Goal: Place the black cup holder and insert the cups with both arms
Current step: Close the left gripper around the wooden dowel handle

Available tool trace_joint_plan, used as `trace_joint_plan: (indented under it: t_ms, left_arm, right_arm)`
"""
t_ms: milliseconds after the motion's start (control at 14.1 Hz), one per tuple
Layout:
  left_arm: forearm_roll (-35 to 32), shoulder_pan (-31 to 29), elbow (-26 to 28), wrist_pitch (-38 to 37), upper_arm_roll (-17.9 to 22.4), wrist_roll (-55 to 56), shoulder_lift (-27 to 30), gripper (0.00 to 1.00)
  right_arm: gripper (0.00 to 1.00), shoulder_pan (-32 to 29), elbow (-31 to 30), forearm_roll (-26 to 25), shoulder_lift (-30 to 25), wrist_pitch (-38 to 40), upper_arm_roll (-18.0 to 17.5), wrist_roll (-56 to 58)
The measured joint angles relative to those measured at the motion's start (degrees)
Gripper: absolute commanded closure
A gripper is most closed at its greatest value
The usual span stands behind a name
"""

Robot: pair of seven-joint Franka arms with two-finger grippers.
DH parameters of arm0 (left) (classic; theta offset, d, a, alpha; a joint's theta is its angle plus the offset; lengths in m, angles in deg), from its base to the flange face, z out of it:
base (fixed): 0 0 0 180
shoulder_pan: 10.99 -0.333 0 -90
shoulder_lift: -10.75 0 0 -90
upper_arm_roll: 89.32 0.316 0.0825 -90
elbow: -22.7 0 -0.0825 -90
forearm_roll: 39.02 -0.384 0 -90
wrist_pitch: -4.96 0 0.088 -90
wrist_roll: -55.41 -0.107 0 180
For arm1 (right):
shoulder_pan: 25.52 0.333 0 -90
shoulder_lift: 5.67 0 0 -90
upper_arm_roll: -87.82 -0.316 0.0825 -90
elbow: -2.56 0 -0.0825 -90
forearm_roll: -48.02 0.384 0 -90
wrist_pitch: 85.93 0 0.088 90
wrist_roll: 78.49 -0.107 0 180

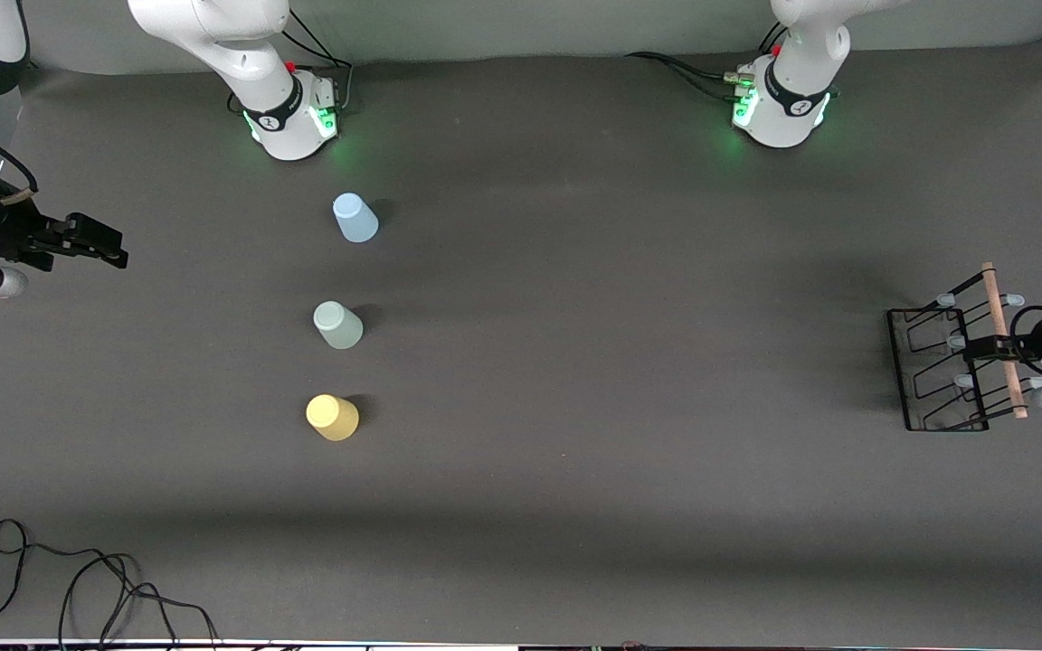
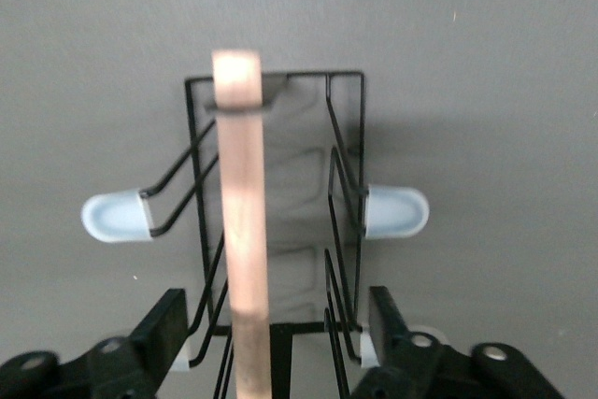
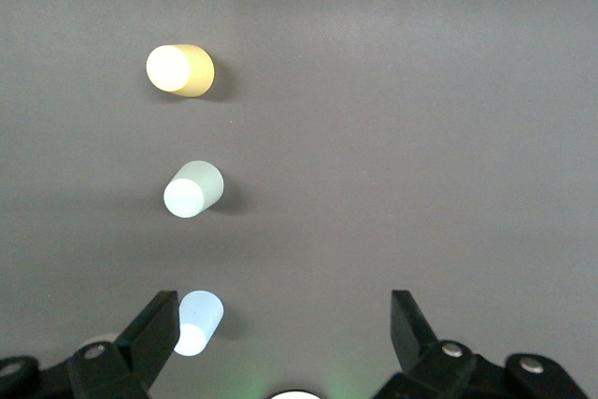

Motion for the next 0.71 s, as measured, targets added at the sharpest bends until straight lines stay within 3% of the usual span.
trace_joint_plan:
  t_ms: [71,142,709]
  left_arm:
    - [-0.3,-0.31,1.05,0.0,0.0,-0.61,0.93,0.87]
    - [-0.37,-0.93,2.06,0.0,0.01,-1.89,1.88,1.0]
    - [-0.37,-1.6,3.45,0.13,-0.97,-3.91,3.83,1.0]
  right_arm:
    - [0.0,0.0,0.0,0.0,0.0,0.0,0.0,0.0]
    - [0.0,0.0,0.0,0.0,0.0,0.0,0.0,0.0]
    - [0.0,0.0,0.0,0.0,0.0,0.0,0.0,0.0]
